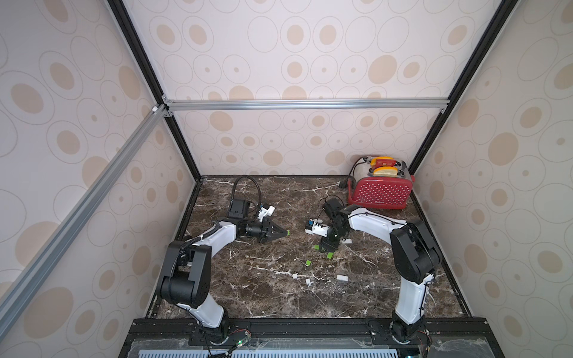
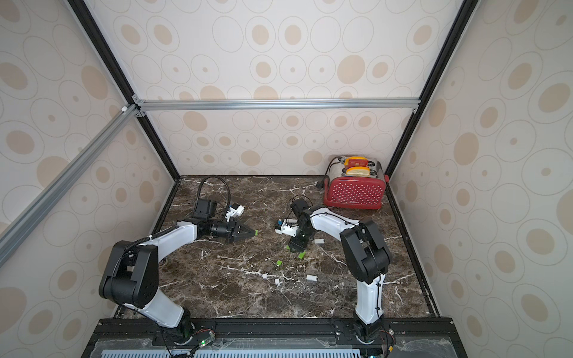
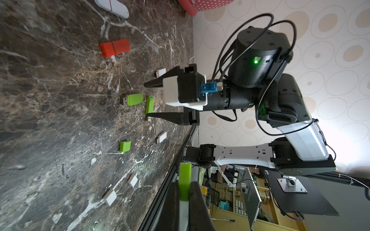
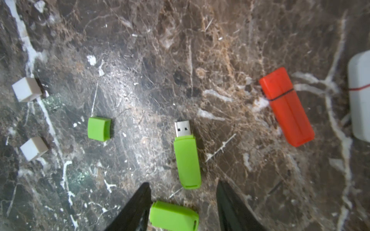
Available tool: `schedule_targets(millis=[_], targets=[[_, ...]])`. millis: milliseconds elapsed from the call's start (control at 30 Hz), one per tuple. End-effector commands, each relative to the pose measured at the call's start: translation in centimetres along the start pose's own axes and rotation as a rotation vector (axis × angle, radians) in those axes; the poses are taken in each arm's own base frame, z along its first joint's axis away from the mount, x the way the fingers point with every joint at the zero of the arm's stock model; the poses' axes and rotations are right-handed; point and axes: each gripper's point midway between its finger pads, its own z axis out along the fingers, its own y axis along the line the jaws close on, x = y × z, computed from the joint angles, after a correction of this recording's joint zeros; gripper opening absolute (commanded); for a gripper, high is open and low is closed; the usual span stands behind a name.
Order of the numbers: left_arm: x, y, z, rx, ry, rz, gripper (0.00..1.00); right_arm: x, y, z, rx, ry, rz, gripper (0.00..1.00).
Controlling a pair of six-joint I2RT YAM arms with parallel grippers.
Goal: Close the usb drive cover
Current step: Pick up the USB drive from the center of the board.
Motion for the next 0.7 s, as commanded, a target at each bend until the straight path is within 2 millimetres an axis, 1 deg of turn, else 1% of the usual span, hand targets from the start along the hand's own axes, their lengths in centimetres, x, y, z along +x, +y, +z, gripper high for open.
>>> schedule_targets(millis=[0,133,233,367,500,567,667], targets=[[-0.2,-0.5,0.1,0.050,0.015,0.004,0.00,0.3,0.2,1.5,-0.011,0.047,-0.030,0.53],[-0.3,-0.3,0.3,0.071,0.030,-0.009,0.00,0.7,0.0,2.7,0.015,0.109,-0.058,0.50],[-0.2,0.5,0.7,0.094,0.057,-0.049,0.00,1.0,0.1,3.3,0.020,0.144,-0.073,0.42],[-0.9,1.8,1.2,0.096,0.077,-0.110,0.00,1.3,0.3,3.1,0.033,0.143,-0.103,0.26],[-1.3,1.6,1.3,0.103,0.085,-0.096,0.00,0.7,0.2,1.4,0.073,0.102,-0.144,0.16],[-1.1,1.7,1.3,0.105,0.088,-0.086,0.00,0.0,0.4,0.2,0.086,0.068,-0.170,0.10],[-1.1,1.7,1.3,0.103,0.087,-0.066,0.00,-0.8,0.6,-1.6,0.104,0.014,-0.197,0.05]])
